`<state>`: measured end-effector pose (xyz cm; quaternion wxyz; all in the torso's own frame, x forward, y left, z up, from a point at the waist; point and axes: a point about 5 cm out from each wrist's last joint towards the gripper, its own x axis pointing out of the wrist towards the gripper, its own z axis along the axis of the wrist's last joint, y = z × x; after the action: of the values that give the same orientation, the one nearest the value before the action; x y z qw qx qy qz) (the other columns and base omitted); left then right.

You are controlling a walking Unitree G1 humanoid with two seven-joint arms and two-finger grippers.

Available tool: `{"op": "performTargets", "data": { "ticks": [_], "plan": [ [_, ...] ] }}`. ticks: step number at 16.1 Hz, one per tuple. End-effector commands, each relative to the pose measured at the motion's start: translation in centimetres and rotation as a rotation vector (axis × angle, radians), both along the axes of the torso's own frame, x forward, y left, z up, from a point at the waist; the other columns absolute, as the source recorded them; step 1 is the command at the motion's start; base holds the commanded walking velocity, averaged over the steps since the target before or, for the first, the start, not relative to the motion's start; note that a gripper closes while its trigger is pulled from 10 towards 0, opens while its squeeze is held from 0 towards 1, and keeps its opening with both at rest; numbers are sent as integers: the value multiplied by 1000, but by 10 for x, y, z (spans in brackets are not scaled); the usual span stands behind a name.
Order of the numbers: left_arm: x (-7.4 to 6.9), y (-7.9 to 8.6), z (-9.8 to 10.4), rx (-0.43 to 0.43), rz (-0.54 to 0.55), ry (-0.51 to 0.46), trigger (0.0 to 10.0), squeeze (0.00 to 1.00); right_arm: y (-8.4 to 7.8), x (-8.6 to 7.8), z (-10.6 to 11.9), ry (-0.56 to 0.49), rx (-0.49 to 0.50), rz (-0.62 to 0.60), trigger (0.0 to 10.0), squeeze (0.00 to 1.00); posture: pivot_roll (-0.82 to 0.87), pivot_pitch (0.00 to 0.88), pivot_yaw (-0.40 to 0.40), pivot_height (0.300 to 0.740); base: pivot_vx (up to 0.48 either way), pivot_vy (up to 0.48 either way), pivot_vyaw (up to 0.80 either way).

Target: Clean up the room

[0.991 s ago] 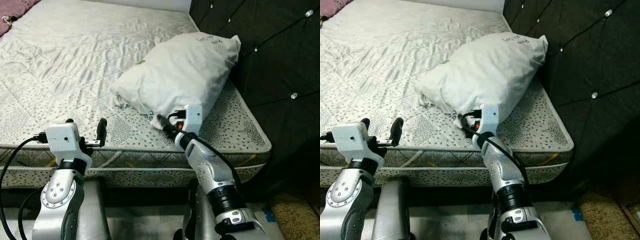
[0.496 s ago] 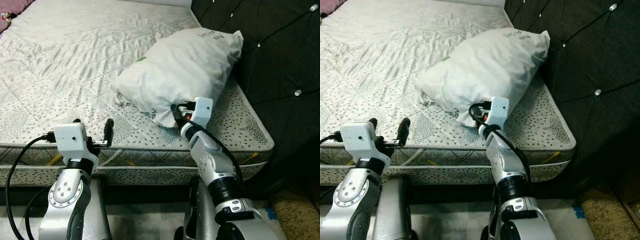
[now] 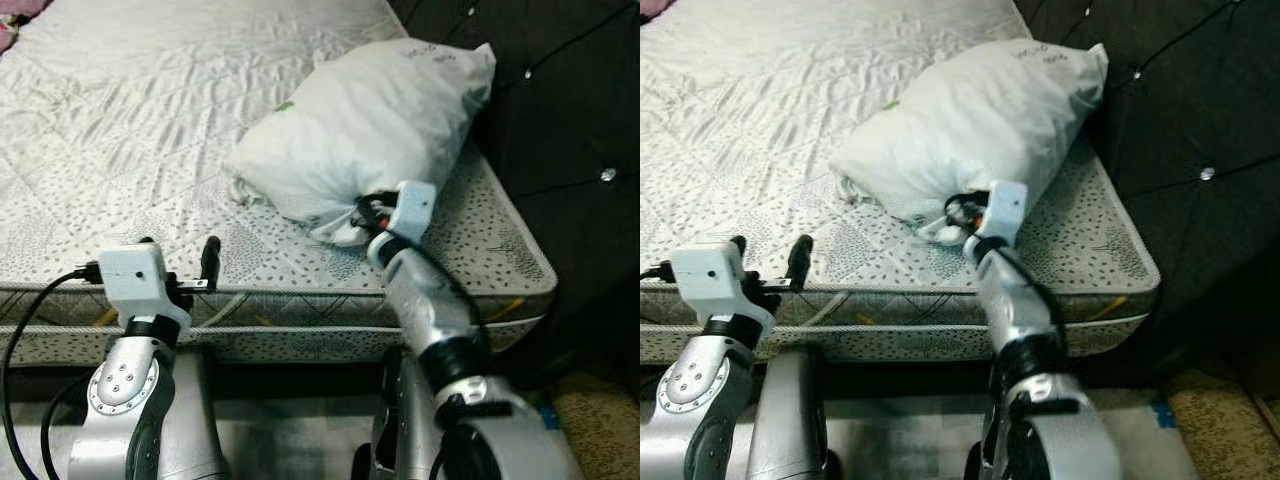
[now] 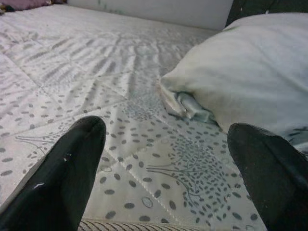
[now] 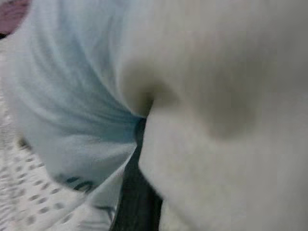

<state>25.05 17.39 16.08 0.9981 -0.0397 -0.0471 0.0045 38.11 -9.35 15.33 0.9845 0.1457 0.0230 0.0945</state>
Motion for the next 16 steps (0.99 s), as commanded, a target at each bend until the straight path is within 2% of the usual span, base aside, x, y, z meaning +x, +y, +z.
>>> {"op": "performTargets", "data": {
  "ticks": [1, 2, 3, 5, 7, 8, 11, 12, 15, 16],
  "plan": [
    [-1, -3, 2, 3, -5, -1, 10000, 0, -36, 9, 16, -44, 30, -146, 0, 0, 124, 150, -94, 452, 0, 0, 0],
    [0, -5, 2, 0, -8, -1, 10000, 0, -64, 19, 35, -74, 43, -238, 0, 0, 118, 151, -92, 452, 0, 0, 0],
    [0, -5, 2, -1, -7, 0, 10000, 0, -69, 22, 40, -84, 38, -256, 0, 0, 118, 151, -93, 452, 0, 0, 0],
    [1, -5, 2, -3, -5, 3, 10000, 0, -92, 28, 62, -125, 24, -326, 0, 0, 120, 153, -96, 452, 0, 0, 0],
    [0, -5, 2, 0, 1, 4, 10000, 0, -122, 29, 79, -154, -3, -410, 0, 0, 126, 157, -101, 452, 0, 0, 0],
    [-1, -2, 2, 4, 8, 4, 10000, 0, -144, 26, 85, -164, -46, -466, 0, 0, 128, 158, -103, 452, 0, 0, 0],
    [-1, 0, 0, 7, 21, 13, 10000, 0, -186, 14, 89, -175, -180, -551, 0, 0, 123, 160, -105, 452, 0, 0, 0],
    [-1, 2, 0, 8, 37, 17, 10000, 0, -208, 7, 91, -172, -188, -589, 0, 0, 120, 166, -100, 452, 0, 0, 0],
    [-2, 3, 0, 14, 36, 18, 10000, 0, -234, -5, 94, -164, -255, -656, 0, 0, 117, 170, -100, 452, 0, 0, 0],
    [-3, 4, -1, 16, 42, 25, 10000, 0, -239, -8, 90, -144, -290, -661, 0, 0, 117, 173, -100, 452, 0, 0, 0]
  ]
}}
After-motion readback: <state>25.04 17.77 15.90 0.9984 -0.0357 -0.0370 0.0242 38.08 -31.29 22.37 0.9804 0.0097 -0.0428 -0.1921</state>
